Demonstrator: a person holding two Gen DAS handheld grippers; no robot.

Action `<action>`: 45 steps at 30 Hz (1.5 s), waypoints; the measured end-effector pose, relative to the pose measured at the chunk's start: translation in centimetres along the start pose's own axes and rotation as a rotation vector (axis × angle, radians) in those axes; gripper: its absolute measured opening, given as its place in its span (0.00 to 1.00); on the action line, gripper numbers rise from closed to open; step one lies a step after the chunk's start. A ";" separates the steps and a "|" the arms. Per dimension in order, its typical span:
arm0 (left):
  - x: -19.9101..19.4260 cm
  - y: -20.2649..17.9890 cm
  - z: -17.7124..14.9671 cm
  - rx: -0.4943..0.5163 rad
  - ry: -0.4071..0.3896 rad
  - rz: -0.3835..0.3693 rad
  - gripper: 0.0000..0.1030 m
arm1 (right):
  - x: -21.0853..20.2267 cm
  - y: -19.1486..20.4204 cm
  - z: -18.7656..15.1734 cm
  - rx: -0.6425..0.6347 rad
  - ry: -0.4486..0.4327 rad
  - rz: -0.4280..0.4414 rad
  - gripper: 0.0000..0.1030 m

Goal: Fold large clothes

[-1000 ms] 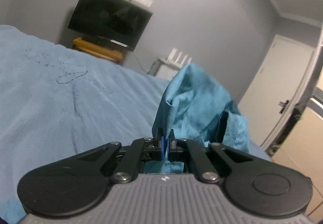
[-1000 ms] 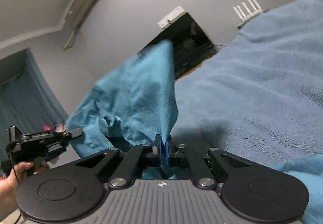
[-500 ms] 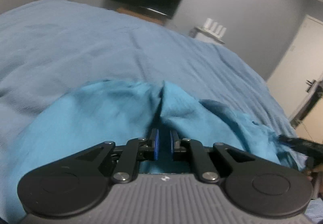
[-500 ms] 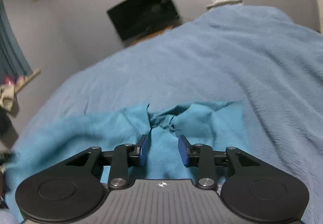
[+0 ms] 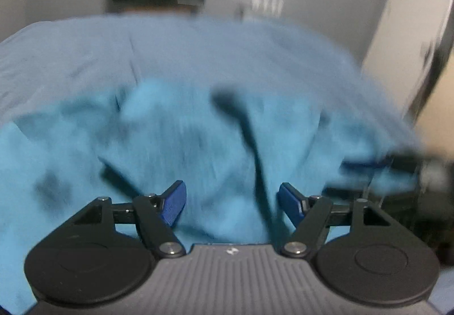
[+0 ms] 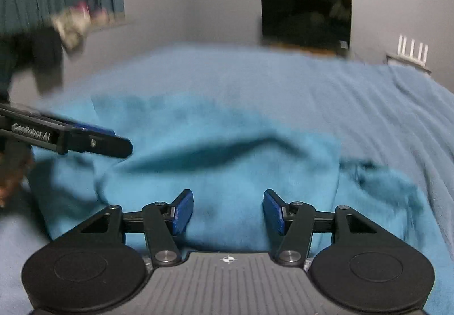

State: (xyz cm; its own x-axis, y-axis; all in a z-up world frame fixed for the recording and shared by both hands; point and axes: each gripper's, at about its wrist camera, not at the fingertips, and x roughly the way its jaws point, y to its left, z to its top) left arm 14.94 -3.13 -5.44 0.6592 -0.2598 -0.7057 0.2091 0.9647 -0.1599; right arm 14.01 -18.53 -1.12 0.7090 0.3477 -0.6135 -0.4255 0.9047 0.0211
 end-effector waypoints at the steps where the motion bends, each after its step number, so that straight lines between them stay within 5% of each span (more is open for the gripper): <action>1: 0.8 -0.5 -0.8 0.017 0.045 0.024 0.69 | 0.7 -0.2 -0.3 0.009 0.048 -0.033 0.56; 3: 1.8 -0.4 -1.0 0.006 0.098 0.041 0.70 | 1.6 -1.0 -0.4 0.065 0.100 -0.080 0.54; 9: -0.4 -0.2 -1.1 -0.042 0.048 0.070 0.72 | 1.4 -3.6 -0.6 0.214 0.104 -0.175 0.58; 11: -2.5 0.3 -1.2 -0.089 -0.022 0.058 0.72 | 0.2 -4.7 -1.1 0.308 0.060 -0.196 0.58; 14: -5.1 0.7 -1.7 -0.155 -0.100 0.015 0.73 | -2.9 -6.9 -1.7 0.498 -0.072 -0.172 0.73; 19: -5.4 1.8 -2.3 -0.239 -0.080 -0.005 0.73 | -8.8 -10.3 -3.7 0.738 -0.170 -0.204 0.81; 25: -5.0 1.6 -2.3 -0.227 -0.058 0.008 0.73 | -13.4 -12.4 -4.9 0.816 -0.143 -0.355 0.90; 29: -6.7 4.0 -1.2 -0.312 -0.131 -0.019 0.74 | -13.7 -14.6 -5.7 0.914 -0.125 -0.356 0.91; 36: -8.7 11.8 2.4 -0.345 -0.193 0.127 0.78 | -9.9 -16.8 -3.6 0.829 -0.134 -0.295 0.91; 45: -3.8 20.3 6.5 -0.403 -0.069 0.159 0.79 | -0.9 -19.6 -1.5 0.674 -0.058 -0.304 0.91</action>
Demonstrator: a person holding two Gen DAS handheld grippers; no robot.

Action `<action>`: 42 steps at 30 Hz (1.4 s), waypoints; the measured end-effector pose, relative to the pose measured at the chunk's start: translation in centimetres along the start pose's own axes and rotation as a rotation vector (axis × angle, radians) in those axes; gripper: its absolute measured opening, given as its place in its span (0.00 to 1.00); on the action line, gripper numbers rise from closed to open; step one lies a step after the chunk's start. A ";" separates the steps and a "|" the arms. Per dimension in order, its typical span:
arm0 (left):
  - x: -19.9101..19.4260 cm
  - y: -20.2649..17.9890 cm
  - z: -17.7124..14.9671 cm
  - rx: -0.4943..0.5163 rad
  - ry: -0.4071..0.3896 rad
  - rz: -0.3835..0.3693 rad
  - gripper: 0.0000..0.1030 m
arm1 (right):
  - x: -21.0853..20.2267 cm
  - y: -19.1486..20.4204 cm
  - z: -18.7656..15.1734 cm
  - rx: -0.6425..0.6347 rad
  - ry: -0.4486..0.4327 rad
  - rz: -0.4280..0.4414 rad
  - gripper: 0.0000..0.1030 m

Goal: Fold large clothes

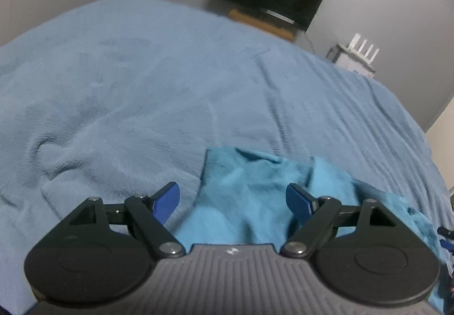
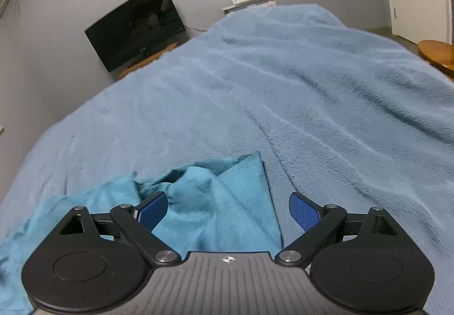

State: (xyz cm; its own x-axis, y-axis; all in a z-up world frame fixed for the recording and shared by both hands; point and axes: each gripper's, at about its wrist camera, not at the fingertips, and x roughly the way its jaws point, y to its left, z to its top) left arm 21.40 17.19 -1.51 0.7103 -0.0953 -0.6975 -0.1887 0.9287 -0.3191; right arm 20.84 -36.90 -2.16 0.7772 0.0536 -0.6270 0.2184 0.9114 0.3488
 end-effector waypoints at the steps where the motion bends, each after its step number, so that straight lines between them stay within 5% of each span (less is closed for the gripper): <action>1: 1.0 0.4 0.5 -0.008 0.015 0.001 0.79 | 0.9 -0.2 0.1 0.002 0.010 -0.005 0.91; 5: 5.0 1.3 2.1 -0.011 0.083 -0.024 0.79 | 3.6 -0.3 0.1 -0.019 0.042 -0.005 0.91; 13: 11.1 0.3 2.3 0.136 0.171 -0.063 0.82 | 7.6 0.3 0.3 -0.121 0.086 0.035 0.91; 20: 13.2 3.0 1.1 0.055 0.168 -0.152 0.91 | 9.4 0.4 0.1 -0.174 0.142 0.122 0.93; 22: 13.1 2.9 0.6 0.066 0.159 -0.160 0.78 | 9.7 0.2 0.1 -0.163 0.150 0.149 0.91; 23: 13.0 2.6 0.3 0.071 0.159 -0.184 0.54 | 9.7 0.2 0.1 -0.160 0.151 0.160 0.85; 25: 12.4 1.9 -0.1 0.086 0.140 -0.195 0.35 | 9.5 0.5 0.0 -0.181 0.147 0.167 0.71; 27: 11.6 1.1 -0.6 0.118 0.113 -0.187 0.15 | 9.0 0.9 0.1 -0.208 0.136 0.185 0.41; 30: 9.6 0.4 -0.9 0.153 0.044 -0.197 0.06 | 7.7 2.0 0.4 -0.253 0.100 0.208 0.23; 33: 7.9 -0.3 -0.6 0.182 -0.031 -0.203 0.05 | 6.5 3.7 0.5 -0.330 0.021 0.197 0.16; 42: 6.5 -6.9 4.5 0.310 -0.322 -0.185 0.04 | 2.2 7.3 2.7 -0.447 -0.400 0.139 0.11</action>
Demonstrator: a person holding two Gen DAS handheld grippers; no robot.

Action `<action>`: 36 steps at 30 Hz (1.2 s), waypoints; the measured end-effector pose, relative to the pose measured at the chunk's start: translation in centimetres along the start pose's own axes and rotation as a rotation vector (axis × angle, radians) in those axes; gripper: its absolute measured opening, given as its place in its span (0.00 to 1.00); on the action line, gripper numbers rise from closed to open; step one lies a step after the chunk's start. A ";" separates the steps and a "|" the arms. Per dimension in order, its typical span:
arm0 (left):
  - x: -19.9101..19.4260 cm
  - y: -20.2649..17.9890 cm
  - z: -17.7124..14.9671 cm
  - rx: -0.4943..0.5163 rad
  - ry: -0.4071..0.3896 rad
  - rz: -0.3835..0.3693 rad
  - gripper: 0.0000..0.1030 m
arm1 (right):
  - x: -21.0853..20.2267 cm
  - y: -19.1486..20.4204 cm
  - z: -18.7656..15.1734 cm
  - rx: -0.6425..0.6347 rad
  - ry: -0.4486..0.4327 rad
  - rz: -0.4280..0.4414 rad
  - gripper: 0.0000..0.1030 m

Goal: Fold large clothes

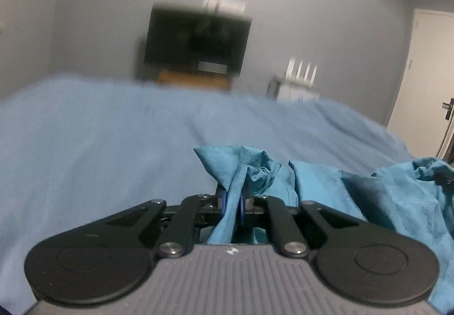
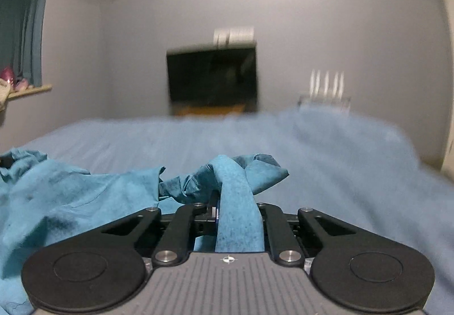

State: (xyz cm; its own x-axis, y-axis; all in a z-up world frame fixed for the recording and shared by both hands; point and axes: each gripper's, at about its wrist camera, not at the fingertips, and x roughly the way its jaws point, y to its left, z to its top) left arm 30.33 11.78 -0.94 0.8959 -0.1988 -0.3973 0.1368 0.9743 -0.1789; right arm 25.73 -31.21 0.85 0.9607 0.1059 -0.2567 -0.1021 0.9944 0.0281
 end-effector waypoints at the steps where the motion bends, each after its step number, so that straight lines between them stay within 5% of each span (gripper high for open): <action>1: 0.4 -0.3 0.3 -0.006 -0.022 0.009 0.04 | -0.2 0.2 0.3 -0.024 -0.057 -0.033 0.12; 3: 2.9 -0.6 0.6 -0.057 0.009 0.042 0.06 | -0.5 0.2 0.4 -0.061 -0.118 -0.130 0.26; 4: 4.1 -0.8 0.5 -0.067 0.051 0.072 0.10 | -0.1 0.1 0.3 -0.056 -0.108 -0.180 0.39; 5: 5.4 -1.0 0.2 -0.077 0.106 0.111 0.13 | 0.6 -0.3 0.0 -0.039 -0.071 -0.240 0.66; 6: 6.5 -1.1 -0.1 -0.095 0.161 0.145 0.16 | 1.2 -0.9 -0.6 -0.013 -0.038 -0.301 0.75; 8: 6.9 -1.5 -0.4 -0.135 0.189 0.215 0.24 | 1.5 -2.0 -1.5 0.020 -0.005 -0.334 0.74; 13: 3.2 -5.1 0.0 -0.133 0.017 0.315 0.62 | 1.4 -1.5 -1.3 0.076 0.013 -0.203 0.74; 15: 2.0 -7.9 -0.2 -0.058 0.008 0.252 0.66 | 1.4 0.0 -1.4 0.085 0.034 -0.073 0.74; 20: 2.7 -15.4 -3.4 0.066 0.139 0.001 0.66 | 1.3 6.1 -2.0 0.037 0.086 0.211 0.69; 24: 4.3 -19.7 -8.7 0.193 0.263 -0.035 0.66 | 1.4 11.5 -3.6 -0.144 0.147 0.298 0.62; 27: 4.5 -19.6 -11.6 0.251 0.317 0.023 0.72 | 2.9 13.1 -5.4 -0.234 0.279 0.249 0.53; 29: 4.4 -18.6 -12.1 0.201 0.341 0.034 0.77 | 1.8 12.5 -7.1 -0.257 0.314 0.185 0.59; 32: 3.8 -16.7 -11.5 0.076 0.365 0.059 0.77 | 0.9 9.9 -7.3 -0.159 0.319 0.048 0.60; 36: 1.5 -15.6 -11.3 0.088 0.353 0.110 0.78 | -1.1 5.2 -7.0 0.032 0.351 -0.137 0.57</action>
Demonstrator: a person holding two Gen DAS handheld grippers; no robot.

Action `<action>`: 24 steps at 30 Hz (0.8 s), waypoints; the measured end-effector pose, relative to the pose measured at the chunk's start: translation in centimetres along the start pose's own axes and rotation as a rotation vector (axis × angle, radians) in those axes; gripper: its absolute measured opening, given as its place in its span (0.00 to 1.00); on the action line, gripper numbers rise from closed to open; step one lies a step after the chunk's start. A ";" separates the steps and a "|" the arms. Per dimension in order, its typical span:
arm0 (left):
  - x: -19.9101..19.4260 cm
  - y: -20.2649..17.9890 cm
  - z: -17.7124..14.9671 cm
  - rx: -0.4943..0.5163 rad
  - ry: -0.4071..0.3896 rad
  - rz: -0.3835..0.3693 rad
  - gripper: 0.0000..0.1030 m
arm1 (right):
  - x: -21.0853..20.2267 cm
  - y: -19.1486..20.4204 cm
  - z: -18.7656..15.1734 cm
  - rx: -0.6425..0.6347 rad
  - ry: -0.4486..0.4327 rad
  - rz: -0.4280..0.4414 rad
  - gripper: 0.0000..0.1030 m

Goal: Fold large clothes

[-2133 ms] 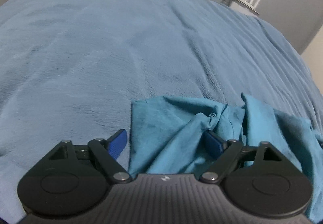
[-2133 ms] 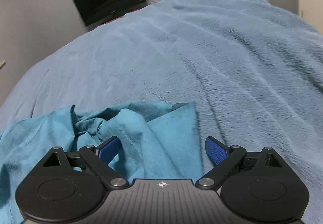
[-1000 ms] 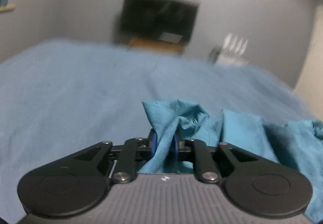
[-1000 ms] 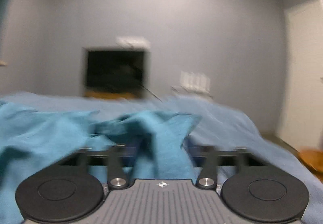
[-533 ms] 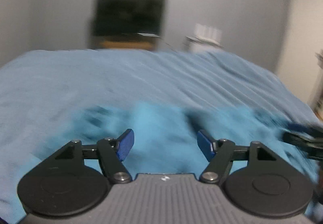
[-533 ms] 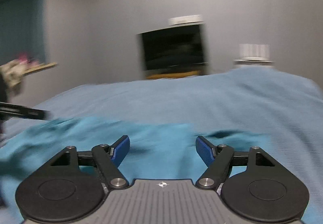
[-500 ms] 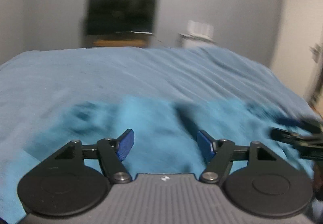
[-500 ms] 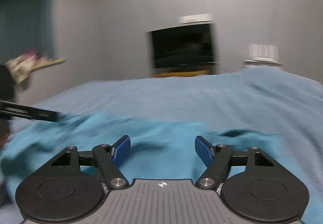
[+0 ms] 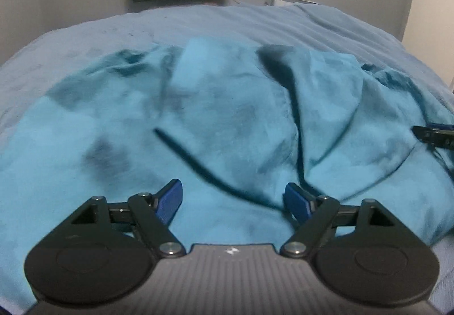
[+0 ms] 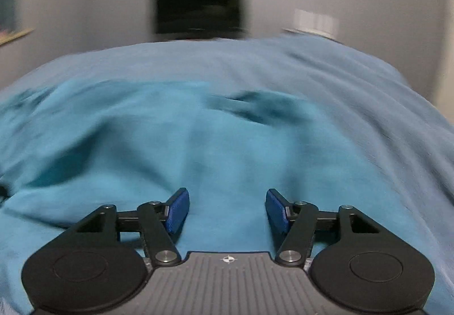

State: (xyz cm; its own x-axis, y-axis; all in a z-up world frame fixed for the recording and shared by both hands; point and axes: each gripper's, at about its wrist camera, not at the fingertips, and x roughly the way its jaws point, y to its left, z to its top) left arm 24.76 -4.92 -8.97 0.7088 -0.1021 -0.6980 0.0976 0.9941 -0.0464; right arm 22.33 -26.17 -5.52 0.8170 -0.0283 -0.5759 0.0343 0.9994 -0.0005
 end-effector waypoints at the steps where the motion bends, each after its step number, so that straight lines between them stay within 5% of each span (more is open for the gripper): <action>1: -0.6 -0.1 -0.1 -0.002 -0.003 0.013 0.78 | -0.5 -0.8 -0.2 0.029 0.008 -0.037 0.56; 5: -4.6 1.0 -2.1 -0.024 -0.048 0.074 0.84 | -4.0 -3.6 -1.1 0.151 0.014 -0.113 0.58; 8: -6.8 1.4 -3.4 -0.030 -0.064 0.128 0.87 | -6.8 -3.7 -1.1 0.202 -0.048 0.038 0.64; 11: -7.3 2.1 -4.5 -0.046 -0.028 0.162 0.89 | -9.2 -0.1 -1.6 0.036 -0.055 0.191 0.70; 14: -7.9 2.2 -4.9 -0.044 -0.028 0.172 0.90 | -9.9 3.1 -2.5 -0.142 -0.021 0.221 0.71; 18: -8.2 1.7 -5.5 -0.013 -0.018 0.179 0.92 | -8.4 5.1 -3.7 -0.247 0.133 0.165 0.76; 24: -8.4 1.6 -5.7 -0.002 -0.011 0.177 0.92 | -8.7 -0.1 -3.3 0.034 0.136 -0.051 0.76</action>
State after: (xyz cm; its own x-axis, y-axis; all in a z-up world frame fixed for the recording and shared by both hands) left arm 15.02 -2.23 -7.23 0.7224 0.0743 -0.6875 -0.0312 0.9967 0.0749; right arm 13.31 -25.95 -3.17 0.7284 -0.0735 -0.6812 0.0945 0.9955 -0.0063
